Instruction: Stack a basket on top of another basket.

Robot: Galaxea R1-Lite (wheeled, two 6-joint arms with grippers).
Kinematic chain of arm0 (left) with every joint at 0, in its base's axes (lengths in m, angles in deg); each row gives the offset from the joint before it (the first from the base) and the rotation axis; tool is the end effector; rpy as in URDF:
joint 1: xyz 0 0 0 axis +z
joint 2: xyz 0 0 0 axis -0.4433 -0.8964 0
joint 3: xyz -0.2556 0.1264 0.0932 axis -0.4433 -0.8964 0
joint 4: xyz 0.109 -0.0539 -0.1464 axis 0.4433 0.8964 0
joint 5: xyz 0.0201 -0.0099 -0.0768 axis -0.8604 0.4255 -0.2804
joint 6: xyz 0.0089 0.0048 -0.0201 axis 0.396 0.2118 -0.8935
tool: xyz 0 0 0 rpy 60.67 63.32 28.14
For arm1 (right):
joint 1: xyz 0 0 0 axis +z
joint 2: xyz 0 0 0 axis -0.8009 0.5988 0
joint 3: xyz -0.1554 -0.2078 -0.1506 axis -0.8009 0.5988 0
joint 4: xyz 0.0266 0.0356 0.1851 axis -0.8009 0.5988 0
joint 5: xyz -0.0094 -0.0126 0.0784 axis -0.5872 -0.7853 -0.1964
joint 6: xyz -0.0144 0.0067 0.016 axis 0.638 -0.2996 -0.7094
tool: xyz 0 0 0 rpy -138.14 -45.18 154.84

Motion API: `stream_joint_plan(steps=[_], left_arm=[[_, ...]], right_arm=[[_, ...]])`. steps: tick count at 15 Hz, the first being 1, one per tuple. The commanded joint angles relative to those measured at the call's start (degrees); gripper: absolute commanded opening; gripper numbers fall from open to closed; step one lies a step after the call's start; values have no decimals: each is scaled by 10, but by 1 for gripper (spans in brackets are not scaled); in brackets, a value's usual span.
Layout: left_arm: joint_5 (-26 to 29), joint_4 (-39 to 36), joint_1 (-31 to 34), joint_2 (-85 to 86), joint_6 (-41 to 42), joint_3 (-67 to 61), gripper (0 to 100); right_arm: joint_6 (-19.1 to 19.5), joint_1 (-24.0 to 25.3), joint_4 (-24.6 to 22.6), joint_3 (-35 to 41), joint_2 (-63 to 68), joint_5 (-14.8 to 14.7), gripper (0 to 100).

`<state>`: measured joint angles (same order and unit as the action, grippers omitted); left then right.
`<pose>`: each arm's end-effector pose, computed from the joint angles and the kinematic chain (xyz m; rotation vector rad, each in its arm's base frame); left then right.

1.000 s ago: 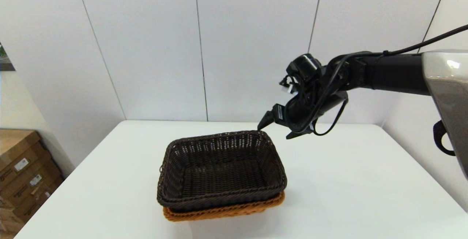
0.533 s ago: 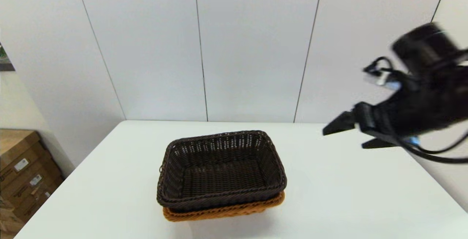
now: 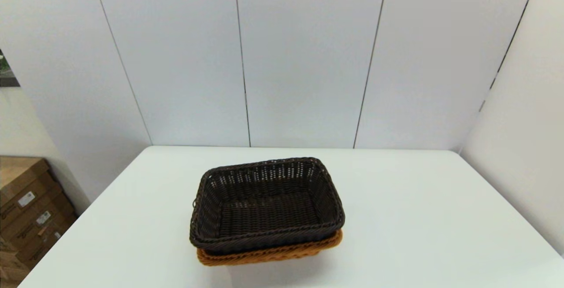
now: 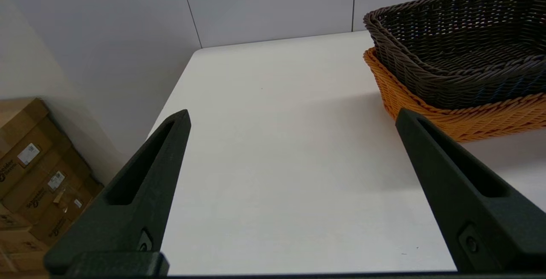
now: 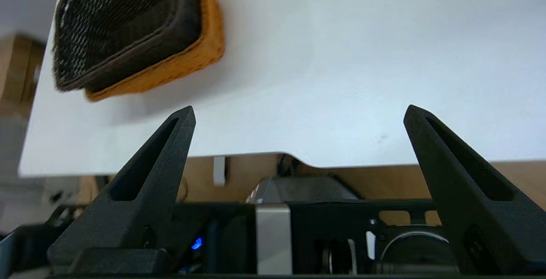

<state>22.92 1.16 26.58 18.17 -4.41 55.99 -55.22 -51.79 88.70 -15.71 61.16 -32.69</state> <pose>-0.0235 -0.0006 0.0753 0.0855 0.0115 -0.0219 -0.0083 0.0041 0.1976 0.4409 0.6076 0.0916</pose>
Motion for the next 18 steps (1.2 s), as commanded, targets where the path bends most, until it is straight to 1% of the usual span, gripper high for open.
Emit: stream_joint_plan(steps=[1,4,7,11,14,15,17,18], left_arm=[[0,0,1,-1,0,0,100],[0,0,0,-1,0,0,100],[0,0,0,-1,0,0,100],[0,0,1,-1,0,0,100],[0,0,1,-1,0,0,100],[0,0,0,-1,0,0,100],[0,0,0,-1,0,0,100],[0,0,1,-1,0,0,100]], right_arm=[[-2,-22,1,34,-79,26,100],[-1,-25,2,36,-92,27,100],[3,-25,1,57,-128,25,100],[31,-26,2,82,-176,25,100],[62,-20,2,99,-208,21,100],[76,-19,1,102,-214,13,100],[121,-18,1,123,-235,-23,100],[146,-18,1,137,-252,-57,100]])
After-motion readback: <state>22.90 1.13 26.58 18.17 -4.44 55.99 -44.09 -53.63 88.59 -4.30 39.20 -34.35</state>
